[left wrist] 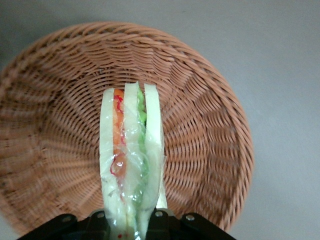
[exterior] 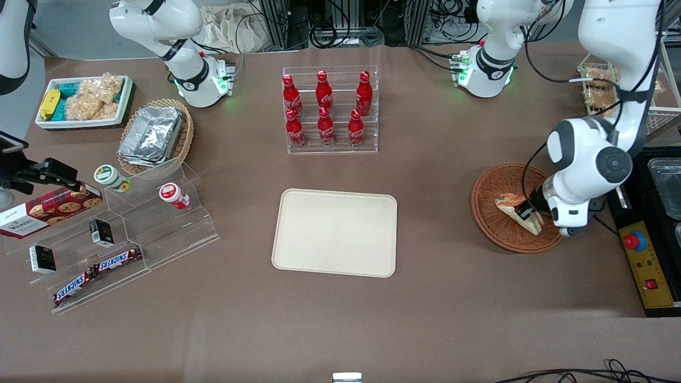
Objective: Place sandwich from basket to tray
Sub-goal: 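Lower the left gripper and close it on the wrapped sandwich, then lift the sandwich and carry it toward the cream tray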
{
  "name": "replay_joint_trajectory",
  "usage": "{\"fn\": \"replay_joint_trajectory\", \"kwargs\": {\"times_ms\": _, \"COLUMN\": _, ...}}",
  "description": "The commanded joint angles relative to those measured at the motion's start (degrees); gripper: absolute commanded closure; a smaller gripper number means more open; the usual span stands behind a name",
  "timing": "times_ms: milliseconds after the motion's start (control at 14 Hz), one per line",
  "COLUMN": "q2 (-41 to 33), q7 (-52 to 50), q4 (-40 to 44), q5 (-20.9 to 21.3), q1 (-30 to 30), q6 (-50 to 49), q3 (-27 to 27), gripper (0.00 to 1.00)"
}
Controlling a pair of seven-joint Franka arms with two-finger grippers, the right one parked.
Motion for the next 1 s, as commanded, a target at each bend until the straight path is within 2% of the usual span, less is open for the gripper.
{"fn": "replay_joint_trajectory", "kwargs": {"times_ms": 0, "q2": -5.19, "q7": 6.06, "q4": 5.24, "q5": 0.36, "q1": -0.56, "q6": -12.22, "q3": -0.75, "gripper": 1.0}}
{"fn": "replay_joint_trajectory", "kwargs": {"times_ms": 143, "q2": -4.58, "q7": 5.82, "q4": 10.08, "q5": 0.01, "q1": -1.79, "q6": -16.11, "q3": -4.42, "gripper": 1.0}}
{"fn": "replay_joint_trajectory", "kwargs": {"times_ms": 286, "q2": -3.79, "q7": 5.63, "q4": 12.29, "q5": -0.51, "q1": -1.8, "q6": -15.69, "q3": -8.73, "gripper": 1.0}}
{"fn": "replay_joint_trajectory", "kwargs": {"times_ms": 429, "q2": -0.9, "q7": 5.11, "q4": 17.2, "q5": -4.11, "q1": -2.84, "q6": -16.56, "q3": -11.54, "gripper": 1.0}}
{"fn": "replay_joint_trajectory", "kwargs": {"times_ms": 500, "q2": -0.45, "q7": 3.54, "q4": 17.57, "q5": -4.3, "q1": -3.63, "q6": -16.22, "q3": -12.69, "gripper": 1.0}}
{"fn": "replay_joint_trajectory", "kwargs": {"times_ms": 786, "q2": 1.74, "q7": 1.68, "q4": 18.62, "q5": -3.77, "q1": -8.99, "q6": -14.29, "q3": -14.2, "gripper": 1.0}}
{"fn": "replay_joint_trajectory", "kwargs": {"times_ms": 929, "q2": 5.07, "q7": 2.64, "q4": 19.15, "q5": -3.42, "q1": -12.33, "q6": -8.43, "q3": -14.2, "gripper": 1.0}}
